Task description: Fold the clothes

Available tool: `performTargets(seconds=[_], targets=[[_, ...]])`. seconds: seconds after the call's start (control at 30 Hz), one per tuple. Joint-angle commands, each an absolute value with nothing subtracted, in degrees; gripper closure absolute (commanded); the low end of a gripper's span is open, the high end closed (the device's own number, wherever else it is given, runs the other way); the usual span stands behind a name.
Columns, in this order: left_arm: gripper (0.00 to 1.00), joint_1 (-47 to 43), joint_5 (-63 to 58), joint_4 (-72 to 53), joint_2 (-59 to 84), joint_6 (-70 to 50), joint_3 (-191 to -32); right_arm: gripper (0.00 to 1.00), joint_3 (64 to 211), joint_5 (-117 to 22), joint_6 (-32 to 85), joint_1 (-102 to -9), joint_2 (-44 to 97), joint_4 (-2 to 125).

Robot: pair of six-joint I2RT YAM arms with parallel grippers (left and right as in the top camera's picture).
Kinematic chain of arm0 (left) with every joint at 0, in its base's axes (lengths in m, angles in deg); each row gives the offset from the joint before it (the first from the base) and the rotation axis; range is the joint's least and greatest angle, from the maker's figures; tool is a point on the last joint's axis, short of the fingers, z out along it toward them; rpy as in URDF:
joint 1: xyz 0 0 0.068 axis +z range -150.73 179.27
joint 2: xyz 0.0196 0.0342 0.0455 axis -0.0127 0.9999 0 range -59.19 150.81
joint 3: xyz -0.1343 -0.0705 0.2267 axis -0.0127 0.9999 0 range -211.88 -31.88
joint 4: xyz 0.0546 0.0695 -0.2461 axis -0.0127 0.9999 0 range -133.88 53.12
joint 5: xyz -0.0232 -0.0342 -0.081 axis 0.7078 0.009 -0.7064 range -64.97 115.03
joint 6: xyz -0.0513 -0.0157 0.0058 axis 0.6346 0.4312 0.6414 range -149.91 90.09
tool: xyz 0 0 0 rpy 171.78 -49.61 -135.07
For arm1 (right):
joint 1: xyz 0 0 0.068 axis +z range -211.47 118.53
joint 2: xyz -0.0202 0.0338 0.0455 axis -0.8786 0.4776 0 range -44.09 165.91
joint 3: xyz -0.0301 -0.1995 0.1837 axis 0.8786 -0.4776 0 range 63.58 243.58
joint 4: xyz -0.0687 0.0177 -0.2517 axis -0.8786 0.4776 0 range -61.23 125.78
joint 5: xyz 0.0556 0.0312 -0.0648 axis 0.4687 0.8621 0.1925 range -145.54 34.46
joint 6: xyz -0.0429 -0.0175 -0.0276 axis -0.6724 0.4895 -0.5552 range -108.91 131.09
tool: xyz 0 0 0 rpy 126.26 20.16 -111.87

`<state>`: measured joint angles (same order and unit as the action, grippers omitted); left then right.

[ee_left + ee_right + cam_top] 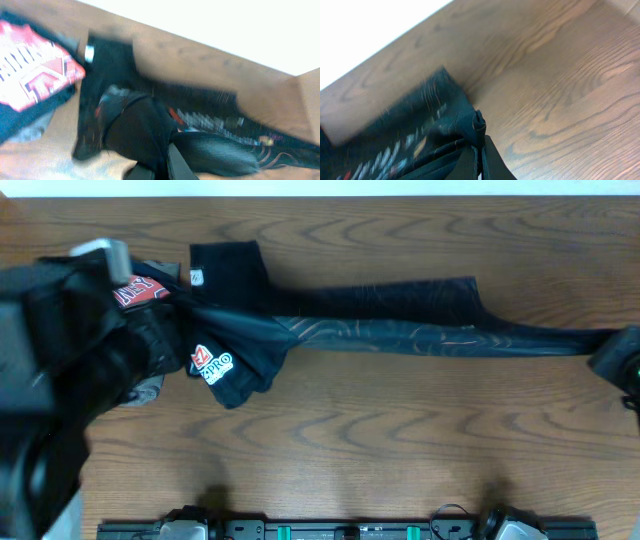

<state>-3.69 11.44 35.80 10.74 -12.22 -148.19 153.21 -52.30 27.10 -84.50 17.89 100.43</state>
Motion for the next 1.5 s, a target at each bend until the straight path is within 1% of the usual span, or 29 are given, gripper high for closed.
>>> performTargets(seconds=[0.0,0.17,0.3,0.47,0.57,0.67,0.73,0.8,0.9,0.97,1.07,1.13,1.23,1.3,1.4,1.47], targets=[[0.94,-3.10,11.53,35.87,8.73,-13.35,-153.43,0.99,158.83,-52.69,25.07,-87.58,17.67,101.26],[0.94,-3.10,11.51,34.21,8.36,-13.11,-156.38,0.99,163.02,-52.58,22.21,-89.22,18.69,101.39],[0.94,-3.10,11.25,33.60,11.73,-11.89,-156.23,0.99,163.11,-51.77,19.56,-89.15,21.73,102.25],[0.94,-3.17,11.03,33.07,21.06,-12.11,-156.23,0.99,163.11,-47.47,15.60,-88.04,29.43,102.53],[0.94,-3.78,10.61,29.84,28.12,-12.83,-156.23,0.99,163.11,-46.00,13.24,-86.29,34.74,101.31],[0.94,-4.87,10.63,22.49,35.73,-16.59,-156.23,0.99,163.11,-46.00,13.16,-84.26,40.53,97.26],[0.94,-5.22,10.39,16.44,39.88,-16.78,-156.25,0.99,163.11,-45.80,14.36,-83.27,44.05,92.00],[0.94,-5.31,8.67,7.83,43.75,-16.50,-156.25,0.99,163.13,-45.41,17.81,-82.84,46.74,84.00],[0.94,-5.29,7.23,-4.09,46.04,-12.28,-156.25,0.99,163.18,-45.15,24.15,-82.97,47.39,72.46],[0.94,-5.29,7.20,-10.01,45.96,-9.66,-156.41,0.99,164.31,-44.91,26.80,-83.32,46.80,67.04],[0.94,-5.20,7.01,-18.01,45.26,-6.38,-160.06,0.99,169.58,-45.00,28.94,-84.26,45.60,61.83],[0.94,-5.02,6.92,-20.19,45.10,-5.48,-163.55,0.99,173.38,-45.26,29.31,-85.24,45.32,61.51],[0.94,-4.46,6.83,-20.39,45.10,-5.62,-170.53,0.99,180.09,-48.14,29.31,-87.01,45.23,63.89],[0.94,-3.84,5.85,-18.29,44.93,-5.59,-174.00,0.99,183.04,-50.11,28.94,-88.02,45.23,66.73],[0.94,-3.52,1.74,-9.72,44.60,-5.86,-176.36,0.99,184.25,-50.92,27.23,-89.11,45.23,72.57],[0.94,-3.58,-1.52,-1.46,44.56,-7.28,-176.32,0.99,184.18,-53.52,26.10,-89.22,45.49,78.88]])
